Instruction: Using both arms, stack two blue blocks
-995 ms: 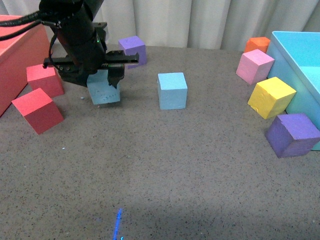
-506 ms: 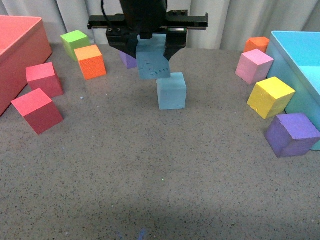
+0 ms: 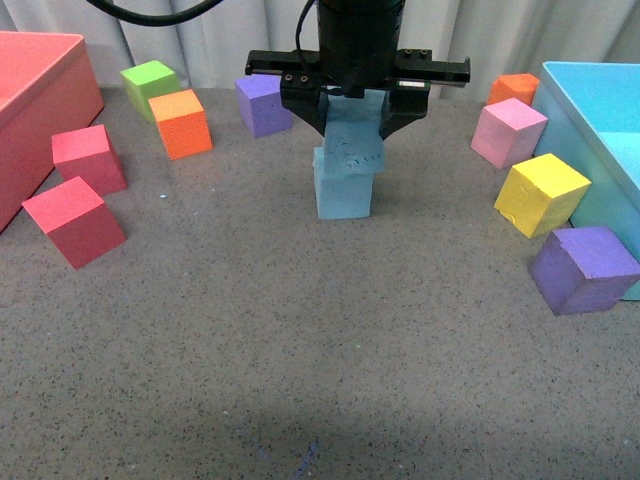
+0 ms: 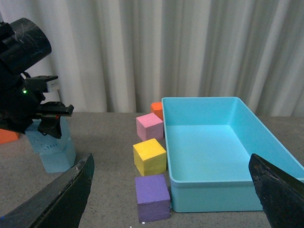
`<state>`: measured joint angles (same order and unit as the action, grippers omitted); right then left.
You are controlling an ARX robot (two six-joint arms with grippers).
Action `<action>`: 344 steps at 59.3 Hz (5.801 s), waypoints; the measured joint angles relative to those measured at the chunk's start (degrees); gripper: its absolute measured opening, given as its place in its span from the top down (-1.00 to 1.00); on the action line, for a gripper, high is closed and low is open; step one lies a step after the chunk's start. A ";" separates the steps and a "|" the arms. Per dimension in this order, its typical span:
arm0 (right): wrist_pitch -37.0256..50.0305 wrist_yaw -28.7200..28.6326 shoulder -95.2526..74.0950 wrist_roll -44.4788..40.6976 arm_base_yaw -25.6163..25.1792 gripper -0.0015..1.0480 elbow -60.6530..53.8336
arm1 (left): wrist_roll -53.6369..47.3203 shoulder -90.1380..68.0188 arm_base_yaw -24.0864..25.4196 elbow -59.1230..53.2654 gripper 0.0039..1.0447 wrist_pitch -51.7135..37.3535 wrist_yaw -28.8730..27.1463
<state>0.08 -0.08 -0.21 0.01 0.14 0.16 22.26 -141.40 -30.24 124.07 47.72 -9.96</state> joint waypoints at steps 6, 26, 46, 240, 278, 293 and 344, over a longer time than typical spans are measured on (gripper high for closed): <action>0.00 0.02 0.00 0.00 0.00 -0.81 0.00 | 0.55 -4.00 0.04 5.88 0.10 1.99 -0.94; 0.00 0.00 0.00 0.00 0.00 -0.81 0.00 | 0.57 -5.09 0.42 6.36 0.10 2.05 -1.01; 0.00 0.00 0.00 0.00 0.00 -0.81 0.00 | 0.35 -5.64 0.57 6.60 -0.88 2.23 -1.22; 0.00 0.02 0.00 0.00 0.00 -0.81 0.00 | -21.84 129.90 30.10 -122.99 0.93 -59.47 9.92; 0.00 0.00 0.00 0.00 0.00 -0.81 0.00 | -21.84 141.15 30.10 -122.97 0.27 -47.84 9.94; 0.00 0.00 0.00 0.00 0.00 -0.81 0.00 | -21.84 141.15 30.10 -122.97 -0.83 -47.84 9.94; 0.00 0.00 0.00 0.00 0.00 -0.81 0.00 | -21.99 141.15 30.10 -122.97 -0.88 -47.84 9.97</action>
<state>0.08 -0.08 -0.21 0.01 0.14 0.16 0.27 -0.25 -0.14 1.10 -0.12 0.01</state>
